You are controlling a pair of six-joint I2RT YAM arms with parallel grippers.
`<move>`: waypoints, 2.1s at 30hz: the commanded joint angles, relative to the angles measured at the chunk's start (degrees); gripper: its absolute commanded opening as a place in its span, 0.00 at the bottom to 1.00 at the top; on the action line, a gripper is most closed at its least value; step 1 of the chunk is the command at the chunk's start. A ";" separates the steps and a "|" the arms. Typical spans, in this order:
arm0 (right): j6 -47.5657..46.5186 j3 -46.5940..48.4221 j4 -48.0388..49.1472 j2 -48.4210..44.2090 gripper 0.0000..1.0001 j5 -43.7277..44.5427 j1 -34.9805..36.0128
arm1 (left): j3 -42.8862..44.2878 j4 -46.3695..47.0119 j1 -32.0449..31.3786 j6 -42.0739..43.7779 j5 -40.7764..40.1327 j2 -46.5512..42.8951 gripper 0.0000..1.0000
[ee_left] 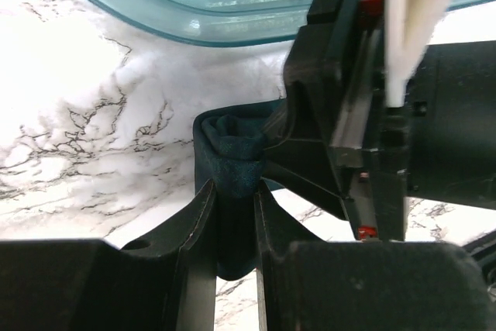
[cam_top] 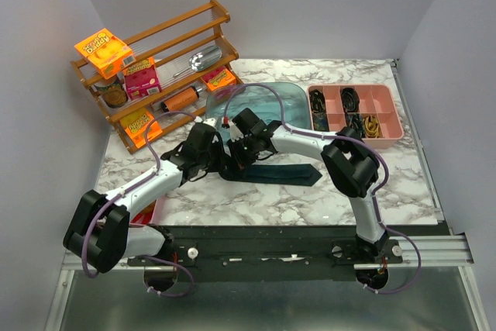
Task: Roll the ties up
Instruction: Roll the tie at the center of the board.
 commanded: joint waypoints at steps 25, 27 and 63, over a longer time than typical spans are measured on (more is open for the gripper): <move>1.24 -4.39 1.25 -11.48 0.01 7.11 0.51 | 10.65 -19.36 -6.27 1.83 -21.61 5.20 0.00; 1.41 -5.53 1.25 -13.14 0.00 7.72 0.42 | 11.62 -21.38 -6.98 1.74 -23.20 5.82 0.00; 0.89 -11.95 -0.07 -15.53 0.00 11.42 -3.97 | 22.43 -28.70 -17.61 0.50 -34.83 24.54 0.00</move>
